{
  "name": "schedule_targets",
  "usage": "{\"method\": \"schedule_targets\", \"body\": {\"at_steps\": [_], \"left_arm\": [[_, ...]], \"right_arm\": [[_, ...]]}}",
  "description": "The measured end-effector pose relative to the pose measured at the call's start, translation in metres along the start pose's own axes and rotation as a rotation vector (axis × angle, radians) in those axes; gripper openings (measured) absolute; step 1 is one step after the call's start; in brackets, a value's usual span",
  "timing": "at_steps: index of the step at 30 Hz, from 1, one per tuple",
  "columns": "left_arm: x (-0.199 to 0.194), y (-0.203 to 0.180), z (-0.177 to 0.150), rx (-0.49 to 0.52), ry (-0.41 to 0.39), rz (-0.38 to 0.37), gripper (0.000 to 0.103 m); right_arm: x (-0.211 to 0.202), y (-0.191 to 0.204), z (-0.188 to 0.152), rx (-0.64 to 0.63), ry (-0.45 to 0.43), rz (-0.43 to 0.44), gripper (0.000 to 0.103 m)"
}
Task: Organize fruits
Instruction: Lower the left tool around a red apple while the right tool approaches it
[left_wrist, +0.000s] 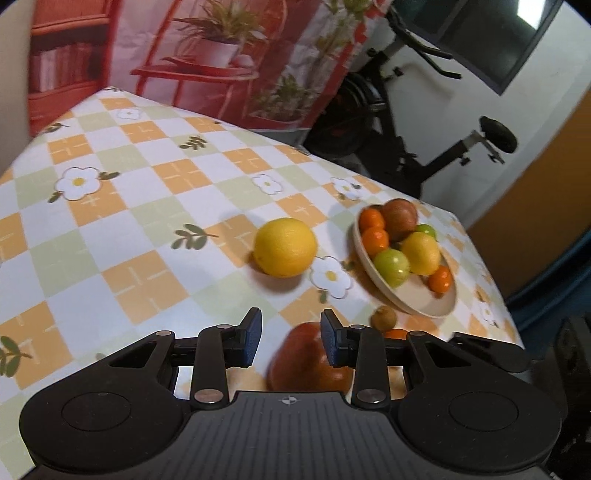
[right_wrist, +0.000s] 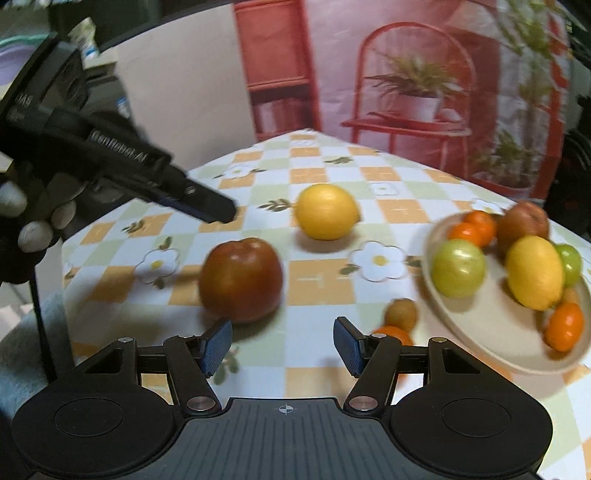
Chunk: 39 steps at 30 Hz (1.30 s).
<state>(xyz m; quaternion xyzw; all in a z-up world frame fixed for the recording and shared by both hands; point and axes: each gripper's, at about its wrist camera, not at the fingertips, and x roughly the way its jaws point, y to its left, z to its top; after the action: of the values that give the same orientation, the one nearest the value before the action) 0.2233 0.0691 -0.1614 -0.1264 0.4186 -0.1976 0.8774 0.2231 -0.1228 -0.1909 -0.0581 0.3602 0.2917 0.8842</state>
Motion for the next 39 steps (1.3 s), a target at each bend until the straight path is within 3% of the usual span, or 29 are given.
{"method": "schedule_targets", "body": {"at_steps": [16,25,29,39], "left_arm": [[0.015,0.013,-0.004,-0.062,0.086,-0.115,0.037],[0.021,0.015,-0.005,-0.065,0.101,-0.124,0.037],[0.021,0.016,-0.004,-0.073,0.099,-0.142,0.029],[0.026,0.015,-0.004,-0.082,0.103,-0.129,0.033]], "right_arm": [[0.032,0.018,0.019,-0.042,0.046,0.066,0.059],[0.039,0.011,0.018,0.021,0.045,0.086,0.058],[0.04,0.008,0.016,0.05,0.036,0.095,0.056],[0.039,0.007,0.01,0.08,0.016,0.097,0.054]]}}
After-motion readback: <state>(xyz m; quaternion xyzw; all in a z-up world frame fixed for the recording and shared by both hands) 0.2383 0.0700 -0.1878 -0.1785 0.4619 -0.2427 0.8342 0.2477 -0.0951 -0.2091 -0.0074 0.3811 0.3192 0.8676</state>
